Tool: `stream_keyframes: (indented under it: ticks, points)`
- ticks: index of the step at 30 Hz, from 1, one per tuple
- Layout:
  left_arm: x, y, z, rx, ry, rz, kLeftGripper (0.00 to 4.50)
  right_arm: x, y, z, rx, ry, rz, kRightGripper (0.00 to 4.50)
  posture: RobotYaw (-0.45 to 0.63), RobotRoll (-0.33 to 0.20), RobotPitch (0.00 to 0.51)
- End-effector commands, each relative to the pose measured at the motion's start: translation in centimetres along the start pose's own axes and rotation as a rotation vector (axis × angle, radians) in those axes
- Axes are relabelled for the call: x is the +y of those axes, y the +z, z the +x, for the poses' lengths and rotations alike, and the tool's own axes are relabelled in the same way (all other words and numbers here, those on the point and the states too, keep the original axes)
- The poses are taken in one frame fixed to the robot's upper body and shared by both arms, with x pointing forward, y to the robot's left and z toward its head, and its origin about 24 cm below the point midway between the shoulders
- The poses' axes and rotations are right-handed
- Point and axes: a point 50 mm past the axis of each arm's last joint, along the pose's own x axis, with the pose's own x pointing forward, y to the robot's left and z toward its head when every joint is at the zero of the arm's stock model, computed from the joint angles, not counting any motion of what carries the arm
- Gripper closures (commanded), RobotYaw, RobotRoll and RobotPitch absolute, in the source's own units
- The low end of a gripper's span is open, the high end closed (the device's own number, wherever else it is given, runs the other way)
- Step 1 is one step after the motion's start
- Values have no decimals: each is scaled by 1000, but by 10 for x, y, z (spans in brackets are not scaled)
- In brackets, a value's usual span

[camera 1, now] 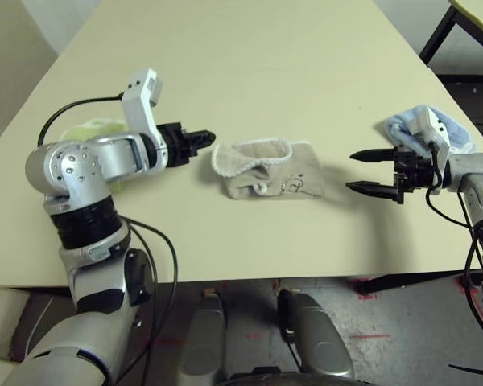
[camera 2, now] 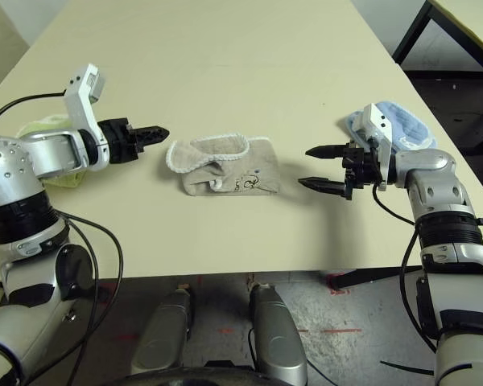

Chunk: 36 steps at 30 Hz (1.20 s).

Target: Fold the towel and set it aside.

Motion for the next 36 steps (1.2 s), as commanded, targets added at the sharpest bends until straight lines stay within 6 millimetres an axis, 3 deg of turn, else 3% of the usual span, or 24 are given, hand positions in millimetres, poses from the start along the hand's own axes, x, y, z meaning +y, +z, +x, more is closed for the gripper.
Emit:
stream_keyframes:
  ticks: [1,4,7,15,17,36]
  points:
    - [2,-10,1,43,-3,-13,22,-1,0,1,-9,-2,-4,0,127,0,130]
    - [2,-13,4,46,-22,-39,22,-1,0,1,-10,-1,-5,0,127,0,130]
    - [-3,-11,9,43,-51,-55,727,-1,0,1,-10,-1,-7,0,126,0,127]
    - [-22,-5,26,51,-148,-101,3868,-1,0,-3,-8,-12,-9,0,112,0,126]
    - [-29,-1,30,44,-186,-117,4472,-1,-1,-4,-7,-15,-8,0,105,0,126]
    - [-119,10,92,123,-367,-364,4472,4,-6,-5,-5,-33,-1,0,78,0,124]
